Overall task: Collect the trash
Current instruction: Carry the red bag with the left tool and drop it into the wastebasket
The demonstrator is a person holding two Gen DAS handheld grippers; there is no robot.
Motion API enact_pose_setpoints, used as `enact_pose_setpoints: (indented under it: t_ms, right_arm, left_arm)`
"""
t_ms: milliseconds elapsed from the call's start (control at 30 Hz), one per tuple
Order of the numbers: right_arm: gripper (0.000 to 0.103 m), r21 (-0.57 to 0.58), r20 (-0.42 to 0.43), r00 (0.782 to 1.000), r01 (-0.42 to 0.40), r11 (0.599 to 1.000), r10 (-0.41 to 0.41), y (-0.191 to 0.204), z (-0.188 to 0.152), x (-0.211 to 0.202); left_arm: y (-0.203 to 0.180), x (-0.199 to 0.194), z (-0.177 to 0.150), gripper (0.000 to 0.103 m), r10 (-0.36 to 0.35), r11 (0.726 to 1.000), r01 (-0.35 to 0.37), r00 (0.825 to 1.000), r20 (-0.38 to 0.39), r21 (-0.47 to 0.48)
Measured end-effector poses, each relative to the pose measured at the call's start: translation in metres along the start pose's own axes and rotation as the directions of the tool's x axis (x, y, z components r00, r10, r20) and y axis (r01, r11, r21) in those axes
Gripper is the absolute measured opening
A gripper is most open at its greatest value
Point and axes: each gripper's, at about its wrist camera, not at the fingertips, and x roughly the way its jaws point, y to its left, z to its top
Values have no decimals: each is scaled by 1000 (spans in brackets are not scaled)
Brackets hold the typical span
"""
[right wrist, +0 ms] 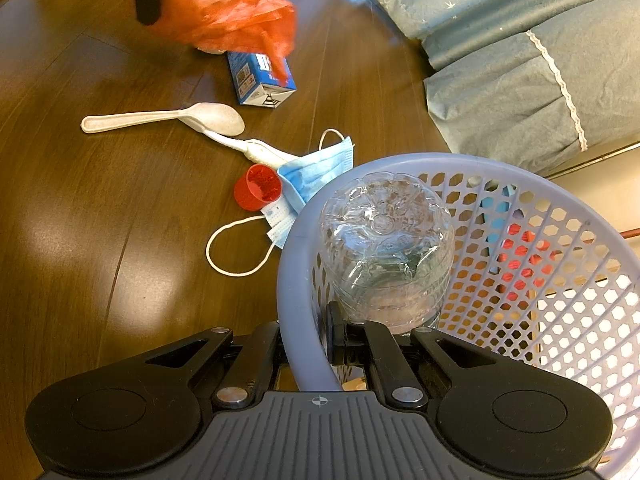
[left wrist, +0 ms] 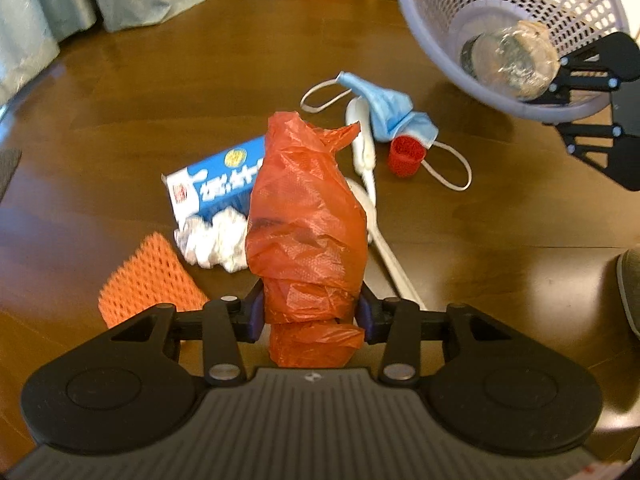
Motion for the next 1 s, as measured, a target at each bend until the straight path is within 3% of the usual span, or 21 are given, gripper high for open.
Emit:
enact_pose_setpoints:
  t_ms: [500, 800, 1000]
  right_arm:
    - [1, -1, 3, 1000, -2, 1000, 2, 0, -1, 0]
    - [1, 15, 8, 1000, -2, 1000, 2, 0, -2, -1]
    - [1, 21, 14, 1000, -4, 1000, 4, -3, -4, 0]
  left_arm:
    - [-42, -42, 74, 38, -101, 984, 82, 988, 119, 156]
    - [-76, -45, 149, 39, -192, 943, 135, 967, 165, 303]
    - [-104, -20, 195, 45, -255, 910, 188, 957, 140, 370]
